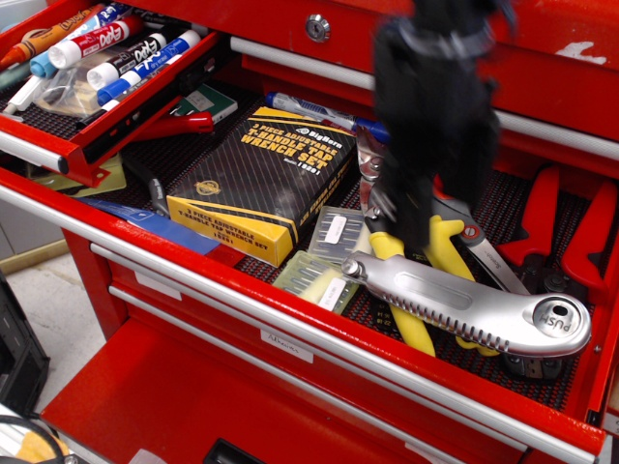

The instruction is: Pick up box cutter and put into drawer

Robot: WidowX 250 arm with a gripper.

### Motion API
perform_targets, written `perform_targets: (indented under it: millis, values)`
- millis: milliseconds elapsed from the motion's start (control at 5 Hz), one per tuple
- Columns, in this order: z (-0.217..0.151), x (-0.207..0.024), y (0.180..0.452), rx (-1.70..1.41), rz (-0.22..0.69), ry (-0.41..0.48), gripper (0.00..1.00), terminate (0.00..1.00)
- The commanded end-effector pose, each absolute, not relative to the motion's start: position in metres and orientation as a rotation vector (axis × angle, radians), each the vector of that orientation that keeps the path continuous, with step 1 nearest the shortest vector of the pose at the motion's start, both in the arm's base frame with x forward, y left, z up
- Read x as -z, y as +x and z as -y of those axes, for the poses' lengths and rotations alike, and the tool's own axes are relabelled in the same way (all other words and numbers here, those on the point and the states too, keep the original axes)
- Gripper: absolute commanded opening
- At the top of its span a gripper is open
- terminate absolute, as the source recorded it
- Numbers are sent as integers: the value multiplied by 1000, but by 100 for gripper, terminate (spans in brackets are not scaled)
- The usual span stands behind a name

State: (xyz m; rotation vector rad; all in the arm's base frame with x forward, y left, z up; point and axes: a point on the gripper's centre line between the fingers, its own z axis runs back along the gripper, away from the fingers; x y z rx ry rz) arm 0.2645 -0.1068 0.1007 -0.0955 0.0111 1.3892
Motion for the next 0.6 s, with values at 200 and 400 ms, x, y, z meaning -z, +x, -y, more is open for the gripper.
perform_targets:
  millis: [200, 400]
  values:
    - [110, -99, 268, -1457, 91, -253, 100, 0]
    - [115, -94, 270, -1491, 97, -301, 100, 0]
